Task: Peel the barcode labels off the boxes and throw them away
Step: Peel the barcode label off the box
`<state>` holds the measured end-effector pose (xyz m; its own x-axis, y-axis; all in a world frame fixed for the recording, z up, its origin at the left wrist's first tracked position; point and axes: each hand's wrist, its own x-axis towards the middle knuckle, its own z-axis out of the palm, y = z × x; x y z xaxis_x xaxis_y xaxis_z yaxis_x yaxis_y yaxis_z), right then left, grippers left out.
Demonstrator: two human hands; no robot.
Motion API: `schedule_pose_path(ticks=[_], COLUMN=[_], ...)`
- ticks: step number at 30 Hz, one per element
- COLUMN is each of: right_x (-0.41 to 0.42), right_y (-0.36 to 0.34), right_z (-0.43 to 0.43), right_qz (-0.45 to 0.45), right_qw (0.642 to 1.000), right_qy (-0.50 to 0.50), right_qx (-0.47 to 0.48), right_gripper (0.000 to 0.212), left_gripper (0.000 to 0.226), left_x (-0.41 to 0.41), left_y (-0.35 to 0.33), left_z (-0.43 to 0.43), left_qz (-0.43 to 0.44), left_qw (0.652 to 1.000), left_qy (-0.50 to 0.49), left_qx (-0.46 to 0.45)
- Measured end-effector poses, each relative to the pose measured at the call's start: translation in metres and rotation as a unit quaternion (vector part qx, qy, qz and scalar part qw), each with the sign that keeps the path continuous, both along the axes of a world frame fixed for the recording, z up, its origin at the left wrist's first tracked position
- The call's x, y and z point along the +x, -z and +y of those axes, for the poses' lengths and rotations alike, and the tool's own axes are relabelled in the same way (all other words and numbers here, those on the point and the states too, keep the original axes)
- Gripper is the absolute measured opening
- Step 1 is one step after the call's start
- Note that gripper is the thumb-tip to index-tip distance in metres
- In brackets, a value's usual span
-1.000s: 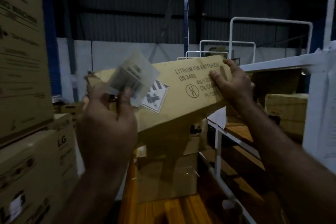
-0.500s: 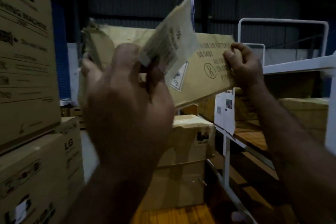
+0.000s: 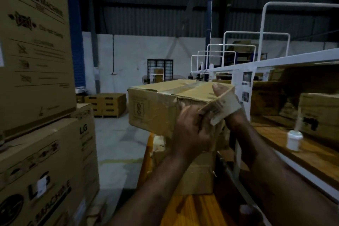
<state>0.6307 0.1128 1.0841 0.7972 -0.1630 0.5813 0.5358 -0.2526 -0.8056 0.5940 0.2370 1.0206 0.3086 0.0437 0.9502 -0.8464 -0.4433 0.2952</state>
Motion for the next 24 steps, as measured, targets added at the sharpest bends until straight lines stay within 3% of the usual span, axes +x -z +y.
schedule_pose_path(ticks=[3,7,11,15,19,22,24], right_x=[0.001,-0.017,-0.046,-0.064,-0.072,-0.085,-0.096], right_y=[0.008,0.017,0.027,0.042,0.055,0.073,0.09], right_z=[-0.001,0.011,0.032,0.06,0.082,0.102,0.122], right_qz=[-0.04,-0.077,-0.134,-0.197,-0.328,-0.409,-0.395], right_qw=[0.997,0.996,0.981,0.973,0.915,0.883,0.902], right_qy=[-0.01,-0.015,0.032,0.108,0.231,0.225,0.171], right_qx=[0.059,0.046,0.137,0.044,-0.037,-0.037,-0.031], right_gripper=[0.023,0.029,0.032,0.036,0.035,0.026,0.025], left_gripper=[0.013,0.02,0.016,0.018,0.022,0.025,0.027], left_x=[-0.002,-0.007,-0.019,-0.034,-0.047,-0.059,-0.068], left_y=[-0.004,-0.003,0.008,0.018,0.024,0.034,0.045], left_z=[0.005,0.02,0.038,0.053,0.075,0.097,0.115], left_qz=[0.014,0.094,0.16,0.205,0.24,0.251,0.26], left_qw=[0.997,0.983,0.96,0.949,0.939,0.937,0.934], left_qy=[0.047,0.079,0.121,0.134,0.148,0.132,0.111], left_qx=[-0.055,-0.139,-0.195,-0.197,-0.196,-0.206,-0.217])
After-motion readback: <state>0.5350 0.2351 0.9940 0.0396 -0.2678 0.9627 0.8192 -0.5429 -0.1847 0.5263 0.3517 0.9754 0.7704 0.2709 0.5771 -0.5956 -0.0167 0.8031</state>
